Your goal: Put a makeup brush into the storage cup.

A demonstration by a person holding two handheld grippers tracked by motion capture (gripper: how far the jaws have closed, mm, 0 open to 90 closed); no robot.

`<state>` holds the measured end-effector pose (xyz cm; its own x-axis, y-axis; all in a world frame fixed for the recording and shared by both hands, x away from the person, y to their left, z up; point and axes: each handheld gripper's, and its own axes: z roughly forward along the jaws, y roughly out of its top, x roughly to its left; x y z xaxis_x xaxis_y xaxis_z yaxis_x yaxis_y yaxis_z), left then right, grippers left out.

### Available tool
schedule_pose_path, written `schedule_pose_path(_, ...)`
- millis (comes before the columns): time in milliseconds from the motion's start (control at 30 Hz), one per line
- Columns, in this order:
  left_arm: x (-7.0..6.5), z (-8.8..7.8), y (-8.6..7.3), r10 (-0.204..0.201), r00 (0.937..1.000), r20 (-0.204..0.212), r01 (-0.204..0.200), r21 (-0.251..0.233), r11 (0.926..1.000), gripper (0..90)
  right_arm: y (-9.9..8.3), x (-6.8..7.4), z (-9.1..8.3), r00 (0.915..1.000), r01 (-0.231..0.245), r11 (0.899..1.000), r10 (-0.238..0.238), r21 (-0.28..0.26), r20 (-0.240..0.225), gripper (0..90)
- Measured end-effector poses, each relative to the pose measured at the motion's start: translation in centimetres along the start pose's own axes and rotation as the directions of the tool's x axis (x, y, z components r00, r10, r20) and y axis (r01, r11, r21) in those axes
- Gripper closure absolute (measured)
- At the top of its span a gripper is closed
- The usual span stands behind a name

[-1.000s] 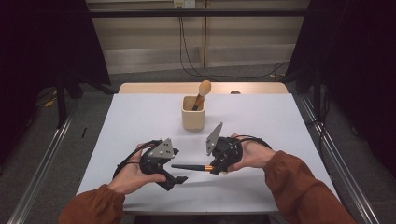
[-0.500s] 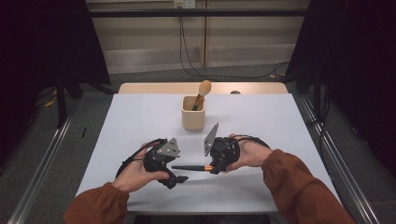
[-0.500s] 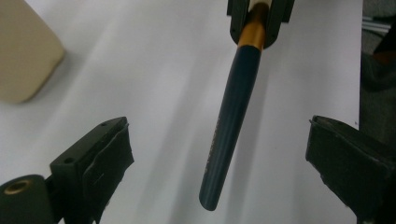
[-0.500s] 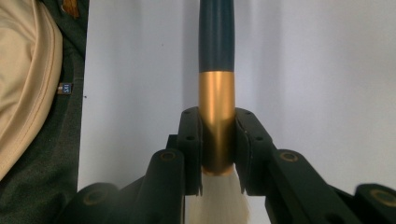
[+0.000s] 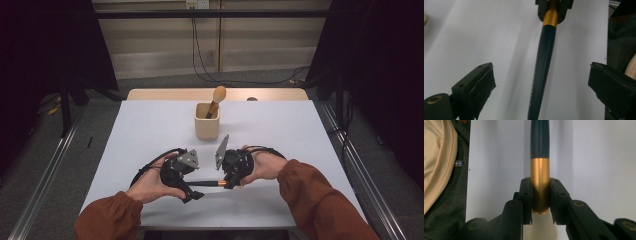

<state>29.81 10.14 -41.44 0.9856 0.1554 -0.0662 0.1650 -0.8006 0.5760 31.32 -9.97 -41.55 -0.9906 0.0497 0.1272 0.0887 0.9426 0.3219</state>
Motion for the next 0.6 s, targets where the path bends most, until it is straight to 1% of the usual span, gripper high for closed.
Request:
schedule_pose_path(67,-0.1,0.2,0.2,-0.004,1.0,0.003,0.004,0.008,1.0,7.2,0.1,0.1,0.0,1.0,-0.005,1.0,0.005,0.005,-0.002,74.5)
schedule_pose_path(100,-0.1,0.2,0.3,-0.006,1.0,0.008,0.006,0.014,0.9999,8.3,0.1,0.1,0.0,1.0,0.0,1.0,0.0,0.005,-0.003,74.5)
schedule_pose_path(133,-0.1,0.4,0.4,-0.002,0.9999,-0.011,0.002,0.013,0.9999,9.5,0.1,0.0,0.0,1.0,0.002,1.0,-0.002,0.004,-0.005,74.5)
schedule_pose_path(167,-0.1,0.4,0.5,-0.003,1.0,-0.007,0.003,0.014,0.9999,11.9,0.2,0.0,0.0,1.0,0.005,1.0,-0.005,0.002,-0.007,74.5)
schedule_pose_path(200,0.1,0.6,0.6,-0.001,0.9999,0.017,0.001,0.015,0.9999,13.5,0.2,0.0,0.0,0.9999,0.014,1.0,-0.014,-0.004,-0.005,74.5)
schedule_pose_path(233,0.2,0.6,0.6,0.0,0.9999,0.016,0.0,0.016,0.9999,16.6,0.3,0.0,-0.1,1.0,0.005,1.0,-0.005,-0.004,-0.007,74.6)
schedule_pose_path(300,0.2,0.9,0.7,0.002,1.0,0.008,-0.002,0.012,0.9999,18.1,0.4,0.0,-0.1,1.0,0.006,1.0,-0.006,-0.006,-0.007,74.5)
schedule_pose_path(467,0.3,1.0,1.1,-0.005,0.9995,0.031,0.005,-0.002,1.0,26.6,0.5,0.0,-0.2,0.9999,0.011,1.0,-0.011,-0.015,-0.006,74.6)
schedule_pose_path(500,0.2,1.0,1.2,-0.001,0.9993,0.036,0.001,0.004,1.0,28.9,0.6,0.0,-0.2,0.9999,0.015,1.0,-0.016,-0.021,-0.006,74.6)
schedule_pose_path(567,0.2,1.2,1.2,-0.006,0.9993,0.037,0.005,0.005,1.0,30.9,0.7,0.0,-0.2,0.9999,0.012,1.0,-0.012,-0.021,-0.003,74.6)
schedule_pose_path(600,0.2,1.2,1.2,-0.008,0.9992,0.038,0.007,0.004,1.0,34.1,0.7,0.0,-0.2,0.9999,0.011,1.0,-0.011,-0.023,-0.003,74.5)
